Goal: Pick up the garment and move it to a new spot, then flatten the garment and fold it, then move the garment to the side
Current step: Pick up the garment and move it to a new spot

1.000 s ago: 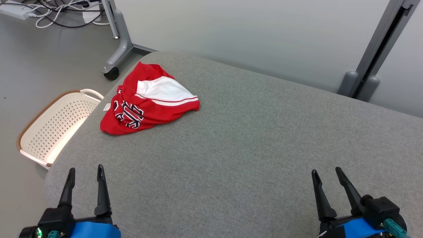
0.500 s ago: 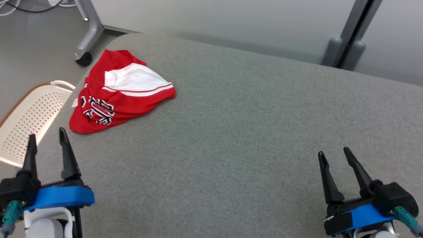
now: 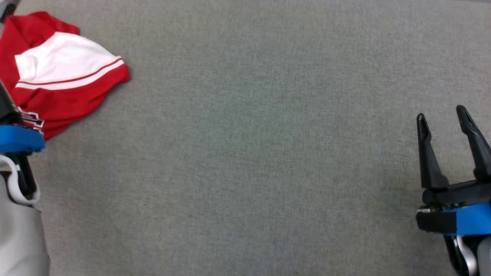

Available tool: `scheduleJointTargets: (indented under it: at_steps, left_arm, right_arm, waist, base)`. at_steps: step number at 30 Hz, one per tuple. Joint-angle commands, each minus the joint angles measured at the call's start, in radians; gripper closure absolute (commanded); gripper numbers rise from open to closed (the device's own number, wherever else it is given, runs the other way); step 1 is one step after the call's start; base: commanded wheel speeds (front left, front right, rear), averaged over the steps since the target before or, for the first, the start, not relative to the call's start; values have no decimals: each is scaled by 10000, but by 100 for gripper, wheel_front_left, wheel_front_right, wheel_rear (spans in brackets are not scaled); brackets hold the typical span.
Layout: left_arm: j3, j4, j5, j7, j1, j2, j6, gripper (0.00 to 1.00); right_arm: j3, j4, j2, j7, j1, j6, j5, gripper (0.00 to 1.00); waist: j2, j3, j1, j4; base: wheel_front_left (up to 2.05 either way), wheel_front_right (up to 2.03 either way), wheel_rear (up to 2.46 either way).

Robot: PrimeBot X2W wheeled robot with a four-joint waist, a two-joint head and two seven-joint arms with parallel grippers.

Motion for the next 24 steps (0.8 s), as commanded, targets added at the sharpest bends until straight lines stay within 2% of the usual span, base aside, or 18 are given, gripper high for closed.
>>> scheduleJointTargets:
  at_steps: [1, 7, 11, 16, 24]
  left_arm:
    - [134, 597, -67, -27, -687, 296, -56, 0]
    - [36, 2737, -116, 18, -2255, 1025, -221, 0]
    - [-234, 4178, -40, 526, -3079, 1405, -294, 0]
    - [-405, 5508, -201, 1482, -3702, 1577, -406, 0]
    - [-696, 7603, -610, 3983, -4240, 1712, -555, 0]
  right_arm:
    - [-139, -423, -138, 209, -89, 1, -75, 0]
    - [-402, -1507, -301, 764, 1, 1, -229, 0]
    - [-523, -1954, -354, 999, 24, 1, -247, 0]
    - [-611, -2184, -412, 1145, 82, 1, -212, 0]
    - [-631, -2315, -416, 1257, 136, 1, -196, 0]
  waist:
    - [-1, 477, -4, 3]
    - [-1, 1375, -4, -251]
    - [-1, 1718, -4, -367]
    - [-1, 1862, -4, -408]
    - [-1, 1840, -4, -424]
  base:
    - [0, 0, 0]
    - [0, 0, 0]
    - [0, 0, 0]
    - [0, 0, 0]
    - [0, 0, 0]
